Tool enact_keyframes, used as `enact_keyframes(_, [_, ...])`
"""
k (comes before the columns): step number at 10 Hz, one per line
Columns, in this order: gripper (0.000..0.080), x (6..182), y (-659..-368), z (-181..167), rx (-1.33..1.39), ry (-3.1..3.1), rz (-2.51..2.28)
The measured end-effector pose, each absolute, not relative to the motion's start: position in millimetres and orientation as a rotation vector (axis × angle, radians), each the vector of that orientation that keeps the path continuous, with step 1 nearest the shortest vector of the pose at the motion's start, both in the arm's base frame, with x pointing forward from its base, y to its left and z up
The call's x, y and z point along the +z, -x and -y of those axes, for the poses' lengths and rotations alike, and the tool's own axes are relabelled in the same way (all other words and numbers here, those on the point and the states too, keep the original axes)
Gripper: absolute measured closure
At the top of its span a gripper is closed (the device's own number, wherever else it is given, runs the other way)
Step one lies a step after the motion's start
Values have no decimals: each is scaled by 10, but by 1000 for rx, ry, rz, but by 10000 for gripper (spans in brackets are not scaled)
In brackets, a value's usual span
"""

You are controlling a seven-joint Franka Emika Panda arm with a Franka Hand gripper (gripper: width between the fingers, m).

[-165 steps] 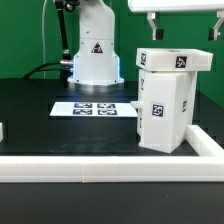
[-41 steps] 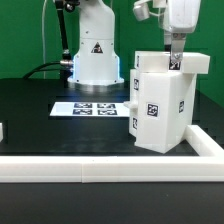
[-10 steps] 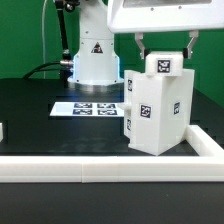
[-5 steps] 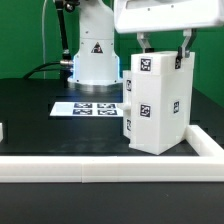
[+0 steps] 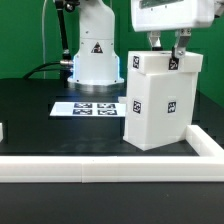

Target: Assemble cabinet

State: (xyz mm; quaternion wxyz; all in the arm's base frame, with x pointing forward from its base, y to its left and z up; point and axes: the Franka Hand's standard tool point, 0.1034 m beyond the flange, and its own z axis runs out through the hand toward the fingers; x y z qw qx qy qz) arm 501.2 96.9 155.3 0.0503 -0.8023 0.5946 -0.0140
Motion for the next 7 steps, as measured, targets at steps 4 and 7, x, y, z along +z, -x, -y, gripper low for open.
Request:
enact_keyframes(4, [55, 1535, -4998, -976, -35, 2442, -1820])
enact_keyframes(7, [2, 1528, -4994, -981, -34, 2447, -1816])
